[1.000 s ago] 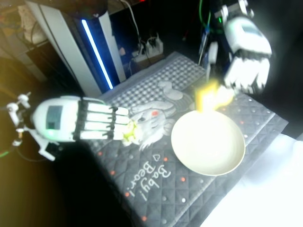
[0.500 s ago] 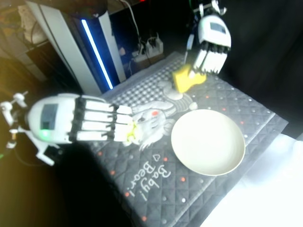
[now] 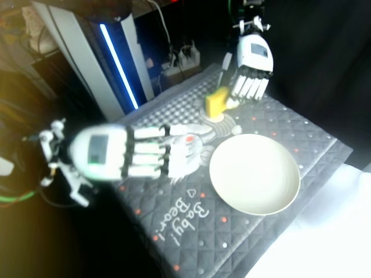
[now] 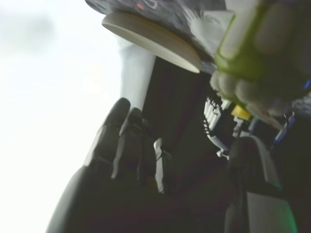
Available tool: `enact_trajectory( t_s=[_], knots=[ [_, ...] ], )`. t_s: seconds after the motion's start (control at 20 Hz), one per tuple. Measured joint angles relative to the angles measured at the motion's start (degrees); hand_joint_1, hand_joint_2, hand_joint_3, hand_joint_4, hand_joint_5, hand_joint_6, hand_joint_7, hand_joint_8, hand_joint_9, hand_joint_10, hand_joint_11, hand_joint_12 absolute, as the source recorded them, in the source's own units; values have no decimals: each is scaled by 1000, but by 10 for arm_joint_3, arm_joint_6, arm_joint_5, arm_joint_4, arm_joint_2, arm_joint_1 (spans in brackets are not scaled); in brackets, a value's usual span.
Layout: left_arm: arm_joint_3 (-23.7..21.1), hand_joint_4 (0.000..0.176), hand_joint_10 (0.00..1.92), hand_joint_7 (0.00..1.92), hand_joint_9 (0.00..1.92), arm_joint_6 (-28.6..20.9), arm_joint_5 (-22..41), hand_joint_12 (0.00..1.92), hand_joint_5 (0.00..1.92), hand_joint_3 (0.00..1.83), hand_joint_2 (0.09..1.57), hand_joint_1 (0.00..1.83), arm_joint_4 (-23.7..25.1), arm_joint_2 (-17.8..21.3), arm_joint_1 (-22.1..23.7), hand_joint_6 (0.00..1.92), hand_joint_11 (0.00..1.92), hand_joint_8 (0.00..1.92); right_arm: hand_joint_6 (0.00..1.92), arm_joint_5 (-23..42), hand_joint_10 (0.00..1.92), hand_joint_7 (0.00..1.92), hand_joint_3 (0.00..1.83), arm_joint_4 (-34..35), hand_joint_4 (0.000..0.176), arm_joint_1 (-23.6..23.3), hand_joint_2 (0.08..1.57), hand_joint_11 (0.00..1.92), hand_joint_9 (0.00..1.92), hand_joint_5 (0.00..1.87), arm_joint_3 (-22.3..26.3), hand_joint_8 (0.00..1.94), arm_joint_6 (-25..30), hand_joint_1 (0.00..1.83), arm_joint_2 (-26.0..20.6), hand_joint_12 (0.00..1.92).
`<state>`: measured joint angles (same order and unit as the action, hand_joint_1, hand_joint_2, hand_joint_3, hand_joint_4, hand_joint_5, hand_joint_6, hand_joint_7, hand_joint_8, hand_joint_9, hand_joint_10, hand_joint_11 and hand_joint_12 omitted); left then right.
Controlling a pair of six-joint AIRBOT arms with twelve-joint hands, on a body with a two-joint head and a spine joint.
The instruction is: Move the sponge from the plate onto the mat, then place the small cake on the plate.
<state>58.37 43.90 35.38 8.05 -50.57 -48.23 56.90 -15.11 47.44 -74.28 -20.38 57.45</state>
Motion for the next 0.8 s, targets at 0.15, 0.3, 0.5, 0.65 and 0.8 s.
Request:
enact_trajectory(
  t_s=[0.15,0.3,0.5,0.65,0.8],
  knots=[
    [0,0,49,688,710,1,14,1069,481,5,856,918,-16,0,-8,3,287,0,0,-10,7,120,0,-41,176,0,881,0,234,0,0,0,14,1017,4,802],
    [-3,0,10,673,698,10,38,1053,501,5,897,812,-51,1,-28,0,224,0,1,-37,8,165,0,-74,126,0,882,20,283,80,2,2,23,1088,6,1066],
    [-7,0,0,658,691,12,81,1192,491,0,880,793,-73,2,-36,0,177,0,10,-67,40,245,6,-89,127,0,914,133,442,207,-5,11,31,1180,16,1155],
    [-12,0,23,703,757,12,99,1233,488,0,869,847,-82,5,-43,0,270,8,3,-83,106,476,1,-101,67,0,957,351,677,348,-7,23,35,1216,20,1191],
    [-17,0,64,760,792,12,114,1448,511,0,868,845,-87,11,-50,1,220,10,98,-80,1484,862,9,-94,0,-2,1089,721,744,815,-9,974,29,1335,20,1790]
  ],
)
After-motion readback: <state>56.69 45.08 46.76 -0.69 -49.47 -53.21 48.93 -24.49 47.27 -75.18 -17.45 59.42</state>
